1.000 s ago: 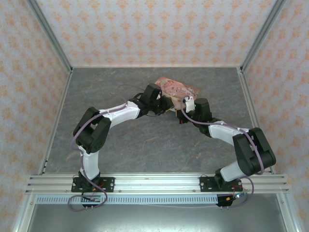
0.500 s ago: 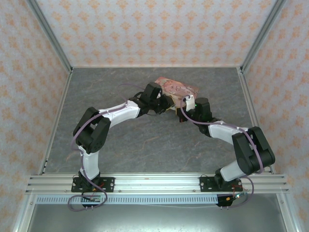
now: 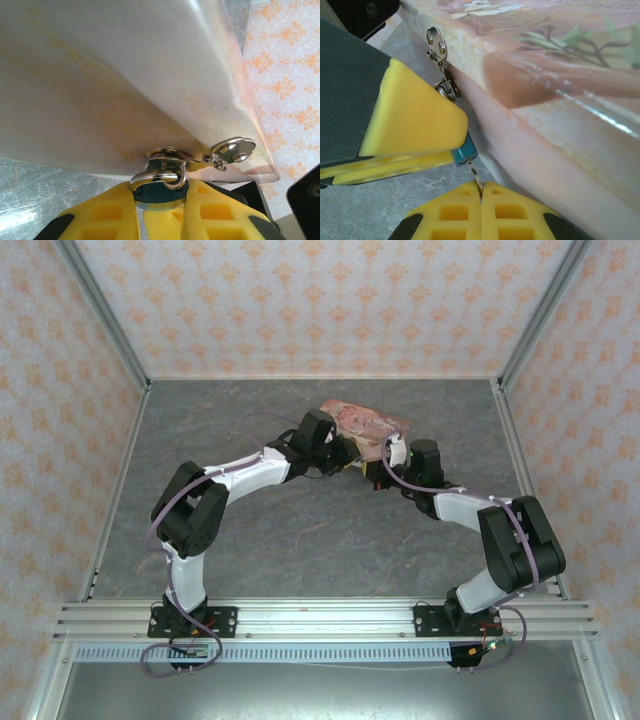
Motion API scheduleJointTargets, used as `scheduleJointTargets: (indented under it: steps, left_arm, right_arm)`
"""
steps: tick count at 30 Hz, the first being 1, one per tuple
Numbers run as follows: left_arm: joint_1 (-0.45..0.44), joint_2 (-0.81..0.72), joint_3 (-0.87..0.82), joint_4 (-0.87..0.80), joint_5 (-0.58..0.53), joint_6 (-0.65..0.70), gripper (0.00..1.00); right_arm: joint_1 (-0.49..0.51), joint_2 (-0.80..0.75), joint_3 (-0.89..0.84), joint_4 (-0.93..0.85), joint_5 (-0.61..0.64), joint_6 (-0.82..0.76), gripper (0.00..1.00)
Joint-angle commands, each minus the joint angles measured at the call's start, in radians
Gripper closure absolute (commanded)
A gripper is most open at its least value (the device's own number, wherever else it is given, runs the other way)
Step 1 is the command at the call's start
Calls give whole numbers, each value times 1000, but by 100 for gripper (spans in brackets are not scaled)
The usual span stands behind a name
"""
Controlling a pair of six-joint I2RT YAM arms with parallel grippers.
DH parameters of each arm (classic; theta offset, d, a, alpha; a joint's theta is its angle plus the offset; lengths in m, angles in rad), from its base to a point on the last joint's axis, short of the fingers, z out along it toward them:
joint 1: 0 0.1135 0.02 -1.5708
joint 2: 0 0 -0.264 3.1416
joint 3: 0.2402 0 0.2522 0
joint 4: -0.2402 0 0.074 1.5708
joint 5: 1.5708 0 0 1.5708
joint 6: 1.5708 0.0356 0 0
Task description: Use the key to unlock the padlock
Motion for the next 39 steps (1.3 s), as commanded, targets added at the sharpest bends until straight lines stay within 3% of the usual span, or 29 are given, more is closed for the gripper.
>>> scheduleJointTargets:
  steps: [1,21,29,39]
  left_arm:
    - [-42,-24,-8,21,106,21,80]
    - [-40,117,-85,162,109,-32,80]
    - [-20,120,-112,201,92,-39,71]
    - [25,8,-199,250,47,-32,51]
  right_arm:
    - [4,21,11,130,-9,26,100]
    - [24,139,-99,193,48,132,100]
    - [25,151,-130,197,63,181,100]
    - [25,169,-130,211,49,219,100]
